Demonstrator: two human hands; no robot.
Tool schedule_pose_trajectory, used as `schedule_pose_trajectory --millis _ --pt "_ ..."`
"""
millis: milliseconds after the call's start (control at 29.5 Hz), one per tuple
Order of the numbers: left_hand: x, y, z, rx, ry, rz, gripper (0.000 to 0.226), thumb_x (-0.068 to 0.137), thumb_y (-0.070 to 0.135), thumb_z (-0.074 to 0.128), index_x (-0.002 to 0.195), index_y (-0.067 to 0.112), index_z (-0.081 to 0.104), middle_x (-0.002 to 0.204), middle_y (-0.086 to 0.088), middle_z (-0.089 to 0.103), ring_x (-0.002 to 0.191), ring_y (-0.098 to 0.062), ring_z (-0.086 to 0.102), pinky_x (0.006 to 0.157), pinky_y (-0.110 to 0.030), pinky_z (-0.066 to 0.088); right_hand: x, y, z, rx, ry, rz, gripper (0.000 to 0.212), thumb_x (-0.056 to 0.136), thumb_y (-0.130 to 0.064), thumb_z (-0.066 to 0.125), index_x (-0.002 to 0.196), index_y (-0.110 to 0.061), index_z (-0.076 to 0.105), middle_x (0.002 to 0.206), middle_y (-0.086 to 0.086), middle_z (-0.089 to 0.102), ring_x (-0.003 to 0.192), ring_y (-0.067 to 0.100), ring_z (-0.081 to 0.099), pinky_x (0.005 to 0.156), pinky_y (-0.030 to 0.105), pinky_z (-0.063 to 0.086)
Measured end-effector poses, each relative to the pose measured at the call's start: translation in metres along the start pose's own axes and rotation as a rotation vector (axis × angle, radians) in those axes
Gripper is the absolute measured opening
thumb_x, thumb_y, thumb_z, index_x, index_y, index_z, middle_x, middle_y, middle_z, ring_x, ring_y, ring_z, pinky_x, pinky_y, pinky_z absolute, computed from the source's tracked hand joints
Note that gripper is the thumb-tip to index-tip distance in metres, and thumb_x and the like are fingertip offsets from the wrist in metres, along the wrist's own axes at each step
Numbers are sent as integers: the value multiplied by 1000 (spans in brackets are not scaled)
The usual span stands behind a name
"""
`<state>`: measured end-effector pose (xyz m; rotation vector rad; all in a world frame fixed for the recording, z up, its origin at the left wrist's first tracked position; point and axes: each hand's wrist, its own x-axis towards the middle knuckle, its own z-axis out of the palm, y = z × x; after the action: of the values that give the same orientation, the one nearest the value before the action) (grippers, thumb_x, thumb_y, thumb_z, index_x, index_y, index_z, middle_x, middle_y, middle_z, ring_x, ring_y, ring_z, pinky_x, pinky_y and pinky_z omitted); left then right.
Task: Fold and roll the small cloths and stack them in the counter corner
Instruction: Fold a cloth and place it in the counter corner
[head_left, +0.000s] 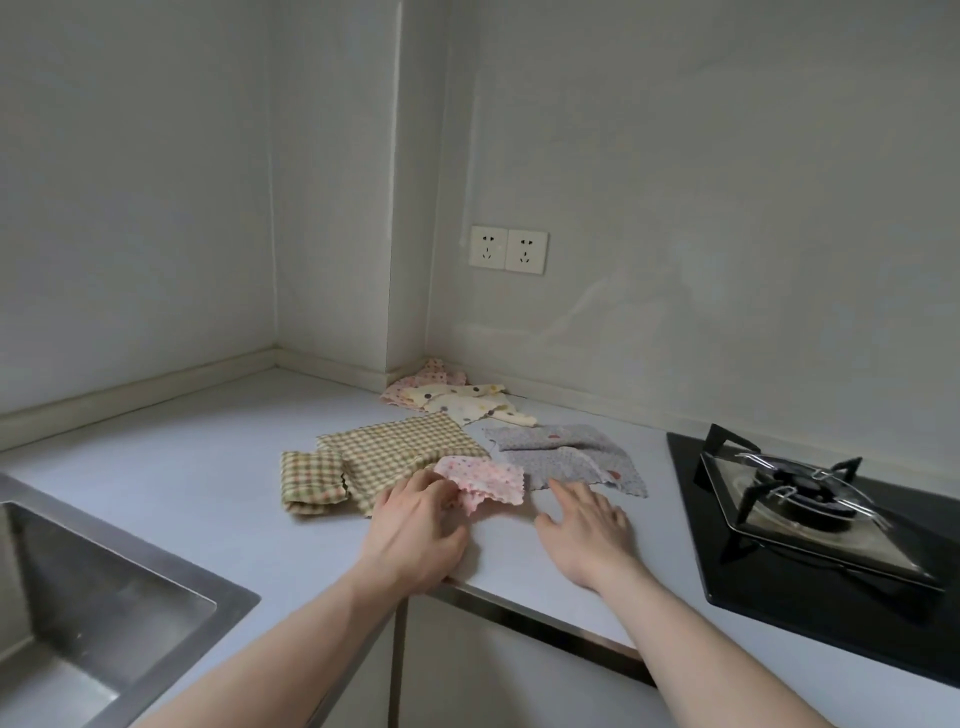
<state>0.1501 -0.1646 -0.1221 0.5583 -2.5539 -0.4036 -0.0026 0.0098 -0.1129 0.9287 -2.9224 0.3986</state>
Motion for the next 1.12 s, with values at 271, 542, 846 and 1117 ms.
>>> schedule_pose_trajectory --millis 271,542,846,1117 --pt "-2 1 -1 37 28 -47 41 82 51 48 116 35 64 125 14 65 125 -14 50 110 -34 31 15 4 1 29 -74 -61 65 101 -44 27 163 -36 12 170 -12 10 158 13 1 126 54 2" --pt "3 3 -1 78 25 -117 54 82 48 46 132 30 58 131 6 63 126 -21 51 111 -40 35 11 5 4 172 251 31 20 90 -47 59 100 -35 72 106 -11 65 112 19 55 102 36 37" --pt "-1 3 -3 63 77 -64 55 80 58 44 127 32 57 130 10 61 121 -16 50 107 -37 40 -18 12 4 517 416 60 21 101 -33 55 84 -22 50 75 -3 61 72 22 60 65 41 50" --pt "-11 13 -6 181 122 106 52 85 53 37 125 29 60 125 6 61 116 -21 56 99 -39 43 -70 22 -50 682 566 127 6 101 -31 59 97 -27 58 91 -9 67 83 16 62 68 30 42"
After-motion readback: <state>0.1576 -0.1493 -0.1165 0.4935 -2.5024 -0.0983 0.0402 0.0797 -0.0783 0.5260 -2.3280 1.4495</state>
